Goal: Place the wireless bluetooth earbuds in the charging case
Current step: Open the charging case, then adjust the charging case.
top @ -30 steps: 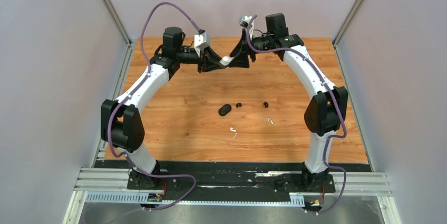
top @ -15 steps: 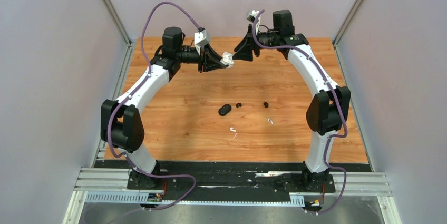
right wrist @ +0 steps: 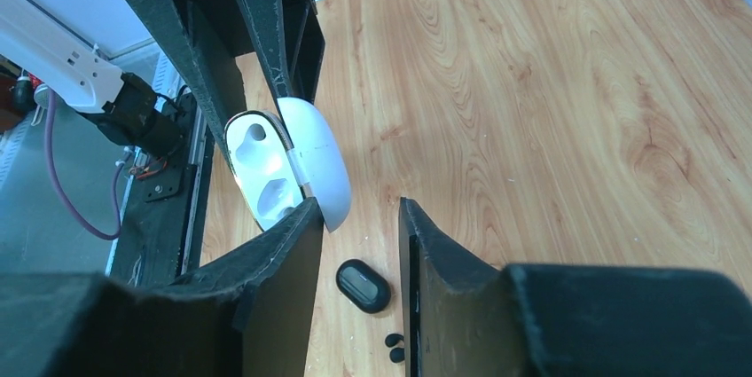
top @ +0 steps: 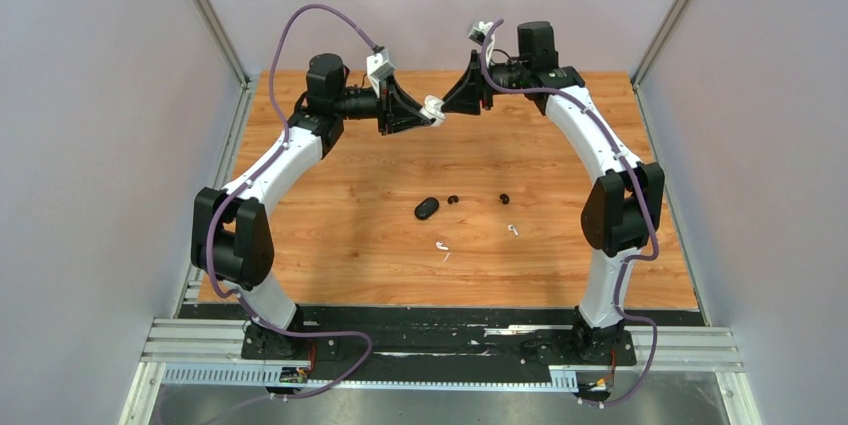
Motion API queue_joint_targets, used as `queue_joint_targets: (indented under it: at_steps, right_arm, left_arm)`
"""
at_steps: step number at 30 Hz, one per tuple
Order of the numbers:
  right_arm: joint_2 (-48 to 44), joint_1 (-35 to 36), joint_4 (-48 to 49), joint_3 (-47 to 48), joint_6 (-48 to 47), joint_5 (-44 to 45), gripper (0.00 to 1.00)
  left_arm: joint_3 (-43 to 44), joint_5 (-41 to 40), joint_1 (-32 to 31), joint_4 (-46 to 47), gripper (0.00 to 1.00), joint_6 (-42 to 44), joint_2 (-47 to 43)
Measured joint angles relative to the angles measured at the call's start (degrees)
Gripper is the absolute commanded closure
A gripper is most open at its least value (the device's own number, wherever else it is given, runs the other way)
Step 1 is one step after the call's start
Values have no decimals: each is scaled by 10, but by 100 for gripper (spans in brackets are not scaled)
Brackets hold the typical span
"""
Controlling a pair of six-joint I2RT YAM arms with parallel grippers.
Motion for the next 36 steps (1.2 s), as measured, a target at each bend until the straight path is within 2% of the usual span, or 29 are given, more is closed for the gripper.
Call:
queue_joint_targets:
  at_steps: [8, 13, 18, 19, 20, 21, 22, 23, 24, 26, 27, 32, 36]
  right_arm:
    - [0, 5, 15, 0, 14, -7, 66]
    - [0, 9, 22, -2, 27, -23, 88]
    - [0, 10, 28, -7, 30, -27, 100]
    - [0, 10, 30, -10, 30, -28, 100]
    - [0, 10, 31, -13, 29, -26, 100]
    - [0, 10, 33, -17, 26, -23, 100]
    - [-1, 11, 33, -20, 21, -18, 100]
    - [-2, 11, 30, -22, 12, -13, 100]
    - [-3, 12, 22, -22, -4, -4, 100]
    - [-8, 14, -3, -22, -47, 18, 100]
    - [-10, 16, -16, -22, -73, 30, 100]
    - [-54, 19, -55, -62, -246, 99, 100]
    - [-89, 29, -69, -103, -369, 142, 100]
  left_arm:
    - [0, 0, 0, 4, 100, -3, 0]
    - [-7, 0, 0, 8, 100, -3, 0]
    - [-10, 1, 1, 12, 100, -3, 0]
    - [-12, -1, 0, 12, 97, -4, 0]
    - [-14, -3, 0, 12, 90, -5, 0]
    - [-16, -8, 0, 10, 67, -6, 0]
    - [-16, -15, 0, 3, 50, -8, 0]
    - [-16, -24, 0, -6, 43, -9, 0]
    - [-10, -37, 0, -28, 30, -6, 0]
    - [21, -62, -1, -91, 22, 12, 7]
    - [43, -70, 0, -127, 21, 21, 11]
    - [176, -59, 27, -318, 20, 59, 41]
    - [295, -30, 56, -457, 18, 77, 105]
